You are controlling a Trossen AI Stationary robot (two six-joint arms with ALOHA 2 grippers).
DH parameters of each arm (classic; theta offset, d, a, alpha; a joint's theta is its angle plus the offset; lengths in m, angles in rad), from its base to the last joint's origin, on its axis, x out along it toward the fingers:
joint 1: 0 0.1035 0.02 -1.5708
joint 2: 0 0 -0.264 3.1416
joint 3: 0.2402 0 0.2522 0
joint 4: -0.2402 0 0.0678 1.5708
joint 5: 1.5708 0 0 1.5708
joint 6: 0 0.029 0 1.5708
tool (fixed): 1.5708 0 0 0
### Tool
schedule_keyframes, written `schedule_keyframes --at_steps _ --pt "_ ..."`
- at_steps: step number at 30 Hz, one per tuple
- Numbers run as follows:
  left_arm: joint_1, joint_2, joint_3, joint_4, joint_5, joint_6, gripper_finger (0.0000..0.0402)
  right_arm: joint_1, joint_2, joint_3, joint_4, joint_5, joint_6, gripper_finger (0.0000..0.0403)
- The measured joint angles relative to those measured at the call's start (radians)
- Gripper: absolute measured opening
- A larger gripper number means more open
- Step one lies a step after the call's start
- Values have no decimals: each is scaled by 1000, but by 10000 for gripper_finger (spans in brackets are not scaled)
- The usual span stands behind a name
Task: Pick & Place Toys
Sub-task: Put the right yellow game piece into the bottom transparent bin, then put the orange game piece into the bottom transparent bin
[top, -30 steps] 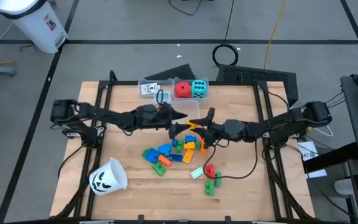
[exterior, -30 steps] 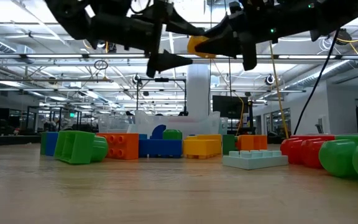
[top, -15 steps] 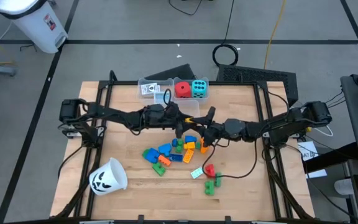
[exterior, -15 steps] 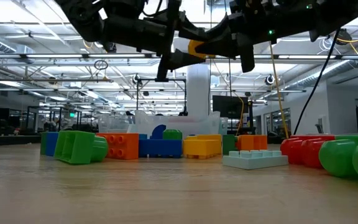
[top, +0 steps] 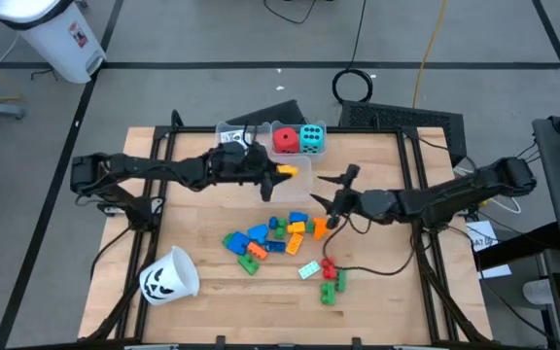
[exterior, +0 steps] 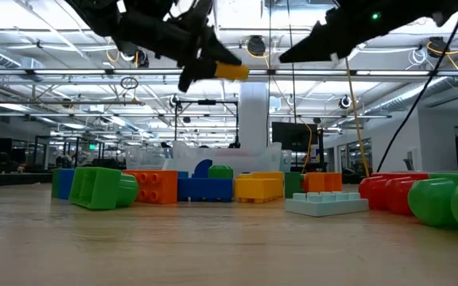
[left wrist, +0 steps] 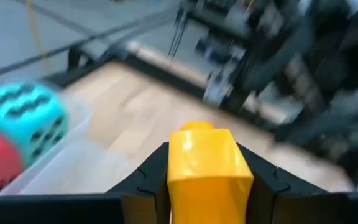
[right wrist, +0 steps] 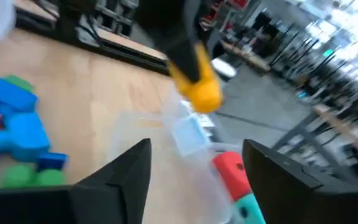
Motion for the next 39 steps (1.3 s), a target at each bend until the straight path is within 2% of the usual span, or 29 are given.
schedule_keyframes --at_steps 3,6,12,14,17,20,22,27,30,39 --pt "6 5 -1 -121 -4 41 130 3 -57 -40 -36 -50 67 224" --pt "3 50 -2 -175 -18 68 130 2 -99 -81 -17 -58 72 217" --pt "2 131 -4 -162 -71 85 137 -15 -121 -155 114 -50 43 204" --pt "-2 151 -4 -164 -127 71 183 -23 -121 -169 126 -51 44 202" --pt "-5 158 -5 -163 -167 63 278 -36 -119 -177 124 -67 82 201" --pt "2 159 -4 -168 -168 67 362 -57 -119 -177 102 -173 149 201" --pt "5 157 -4 -168 -169 67 386 -82 -119 -177 87 -293 215 201" --pt "8 136 -5 -164 -157 59 346 -179 -106 -177 -42 -535 420 216" --pt "3 134 -3 -156 -138 44 320 -185 -62 -178 -93 -570 451 240" --pt "-6 135 -4 -159 -107 44 285 -54 161 -194 7 -553 520 337"
